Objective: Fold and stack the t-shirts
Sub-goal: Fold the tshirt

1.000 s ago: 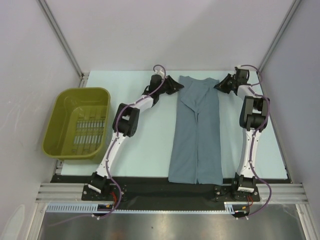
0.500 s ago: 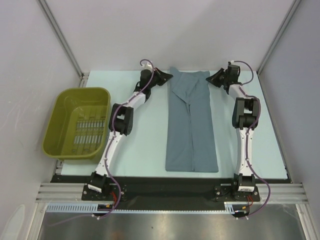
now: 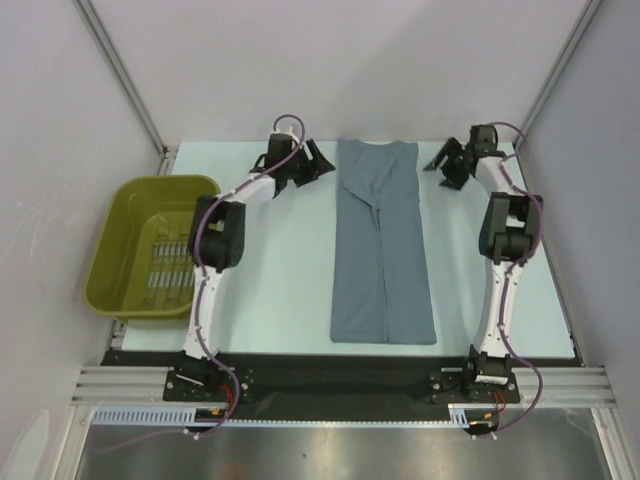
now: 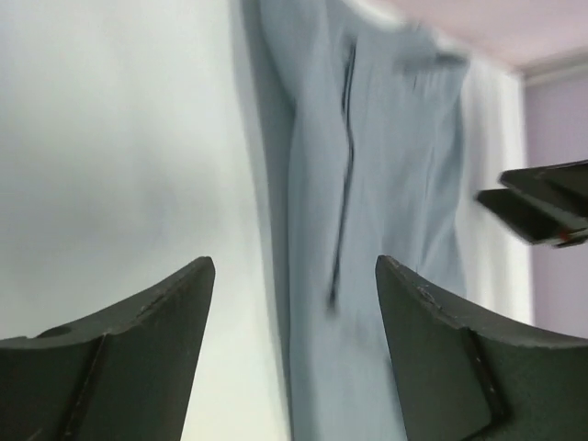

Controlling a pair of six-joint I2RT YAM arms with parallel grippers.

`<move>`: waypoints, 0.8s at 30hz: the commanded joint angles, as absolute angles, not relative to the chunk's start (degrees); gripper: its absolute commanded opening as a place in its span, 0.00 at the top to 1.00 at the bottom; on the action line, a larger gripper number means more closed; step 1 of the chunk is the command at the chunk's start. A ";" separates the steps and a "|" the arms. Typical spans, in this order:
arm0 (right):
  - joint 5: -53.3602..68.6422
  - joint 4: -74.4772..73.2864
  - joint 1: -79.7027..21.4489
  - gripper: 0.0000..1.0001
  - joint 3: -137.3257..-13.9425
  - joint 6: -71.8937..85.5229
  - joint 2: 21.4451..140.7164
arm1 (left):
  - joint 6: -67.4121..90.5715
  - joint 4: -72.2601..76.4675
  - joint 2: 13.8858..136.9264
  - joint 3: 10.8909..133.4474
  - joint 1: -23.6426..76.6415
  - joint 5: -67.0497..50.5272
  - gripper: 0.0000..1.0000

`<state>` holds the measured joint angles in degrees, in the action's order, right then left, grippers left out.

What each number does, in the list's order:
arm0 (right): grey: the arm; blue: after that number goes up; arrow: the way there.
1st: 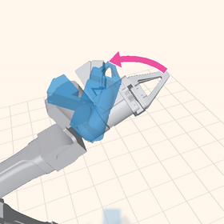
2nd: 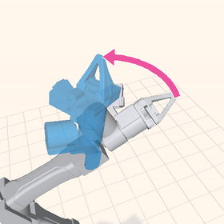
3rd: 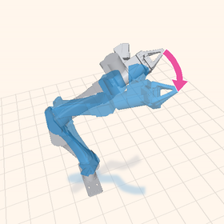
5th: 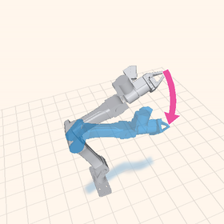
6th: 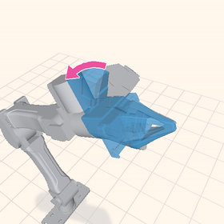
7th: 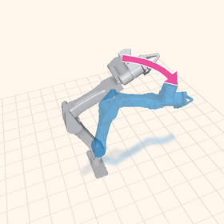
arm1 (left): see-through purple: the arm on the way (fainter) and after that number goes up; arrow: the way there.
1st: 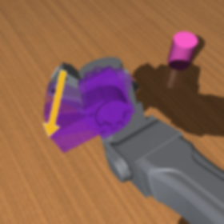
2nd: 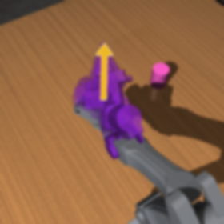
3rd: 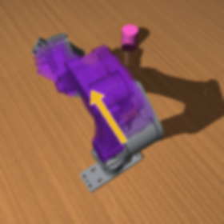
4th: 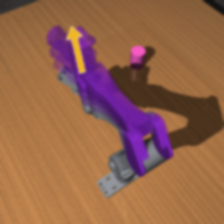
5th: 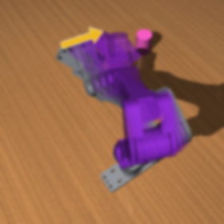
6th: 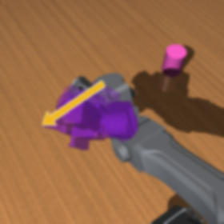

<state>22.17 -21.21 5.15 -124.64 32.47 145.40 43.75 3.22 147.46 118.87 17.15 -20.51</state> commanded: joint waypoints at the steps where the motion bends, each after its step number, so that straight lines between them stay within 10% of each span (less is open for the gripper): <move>1: 13.46 -43.66 5.81 0.26 -112.63 23.04 126.72 | 29.19 -5.36 125.38 102.01 18.01 -18.11 0.23; 10: 8.77 -45.71 1.85 0.42 -59.84 25.13 84.15 | 24.96 -15.81 91.08 64.62 28.54 -24.60 0.31; 24: 15.71 -54.50 -5.63 0.43 -37.74 33.13 58.89 | 40.95 -10.21 76.37 36.57 46.49 -27.33 0.27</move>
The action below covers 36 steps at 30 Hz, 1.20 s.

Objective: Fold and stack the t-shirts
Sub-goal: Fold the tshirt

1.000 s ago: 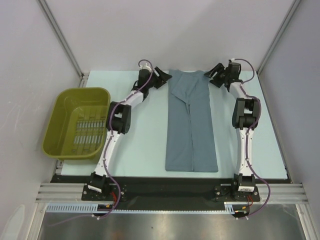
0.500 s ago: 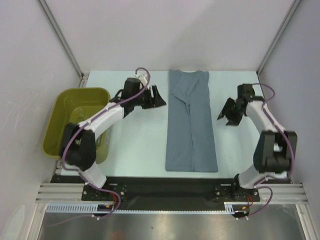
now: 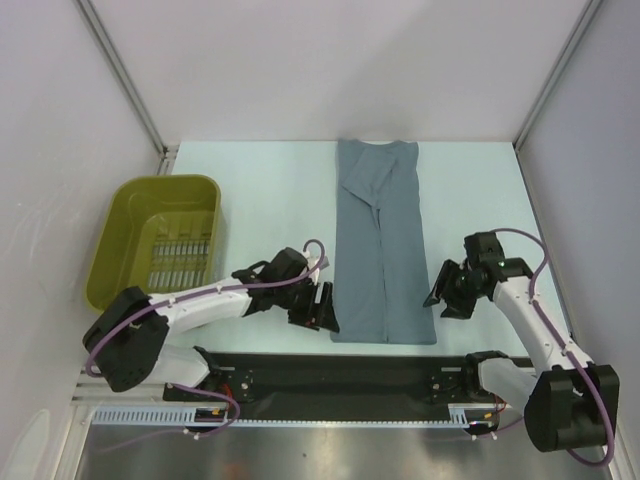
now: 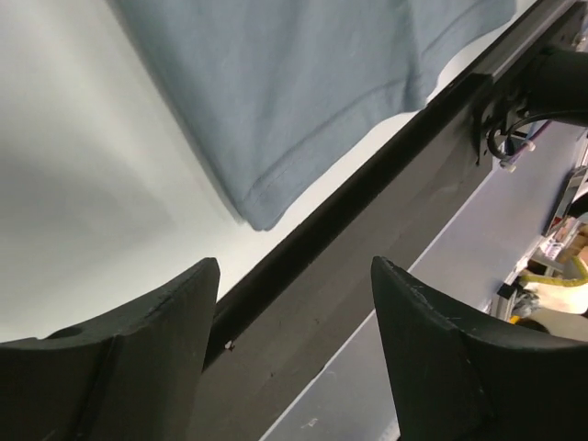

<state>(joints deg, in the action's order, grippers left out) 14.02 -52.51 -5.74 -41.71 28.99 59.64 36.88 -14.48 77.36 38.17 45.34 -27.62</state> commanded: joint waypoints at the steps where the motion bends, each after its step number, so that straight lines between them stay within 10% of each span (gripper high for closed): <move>1: 16.78 -53.62 -5.63 0.43 -36.23 34.53 57.32 | 41.31 -9.59 76.72 36.13 47.36 -27.25 0.28; 17: 8.88 -50.36 -6.24 0.62 -28.75 42.88 50.37 | 47.99 -1.23 83.41 33.92 48.34 -25.14 0.46; 36: 7.29 -45.44 -7.38 0.57 -22.06 45.62 44.47 | 50.71 6.50 89.03 31.29 48.34 -26.10 0.56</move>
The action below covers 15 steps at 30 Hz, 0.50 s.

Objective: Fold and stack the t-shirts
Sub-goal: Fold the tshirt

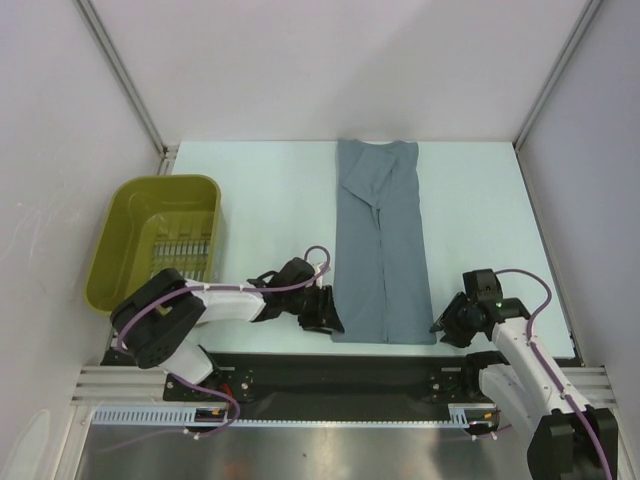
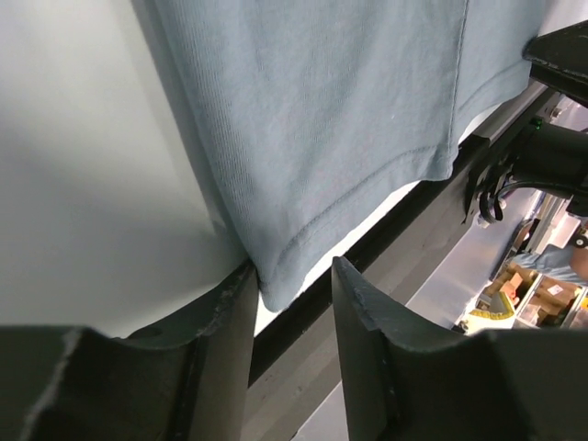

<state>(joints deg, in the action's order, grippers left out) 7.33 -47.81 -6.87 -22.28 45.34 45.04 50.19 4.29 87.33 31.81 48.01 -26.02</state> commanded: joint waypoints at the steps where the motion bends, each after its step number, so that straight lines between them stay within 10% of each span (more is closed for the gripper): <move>1: 7.56 -45.18 -7.30 0.57 -21.97 45.44 44.56 | 50.89 6.85 89.47 31.20 48.34 -26.36 0.57; 15: 7.21 -42.10 -7.91 0.51 -21.18 45.44 46.93 | 50.10 3.25 89.38 31.64 48.25 -23.29 0.54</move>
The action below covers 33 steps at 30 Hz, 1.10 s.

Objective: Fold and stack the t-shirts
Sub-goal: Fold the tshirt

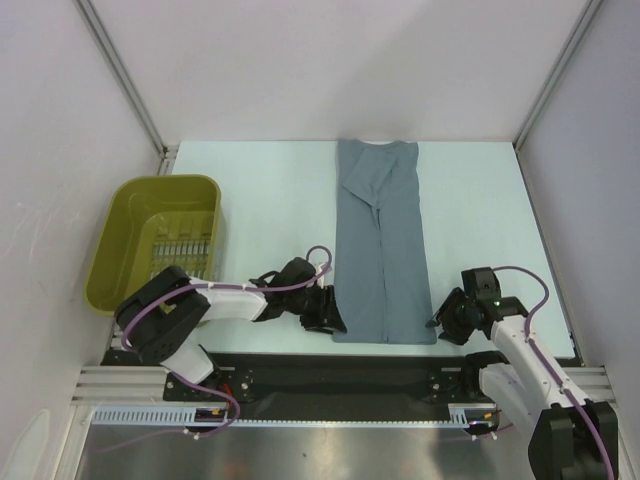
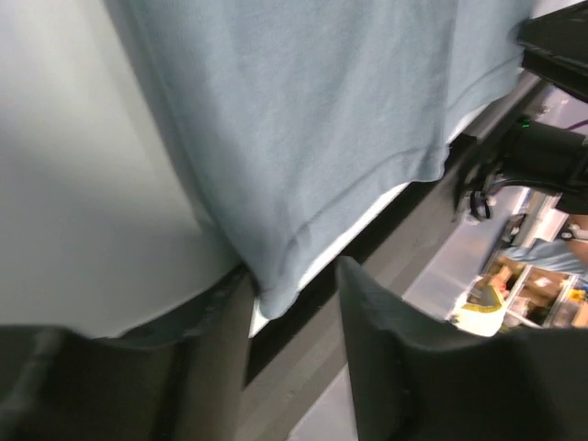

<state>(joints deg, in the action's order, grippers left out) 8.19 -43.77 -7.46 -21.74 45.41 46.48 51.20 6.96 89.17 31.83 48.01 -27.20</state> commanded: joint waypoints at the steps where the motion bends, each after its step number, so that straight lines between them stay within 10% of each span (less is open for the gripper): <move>1: 7.38 -42.01 -7.82 0.53 -21.09 45.35 46.67 | 49.84 2.99 90.25 32.16 48.25 -23.47 0.49; 26: 10.11 -40.78 -7.82 0.64 -21.09 43.77 48.43 | 52.12 -0.18 91.40 34.54 47.90 -21.18 0.52; 31: 12.30 -38.33 -7.82 0.68 -20.66 43.42 48.95 | 51.68 2.02 92.55 34.72 47.64 -22.06 0.77; 33: 13.44 -37.53 -7.82 1.00 -20.65 42.54 49.48 | 51.94 2.72 91.32 34.02 47.64 -22.58 0.92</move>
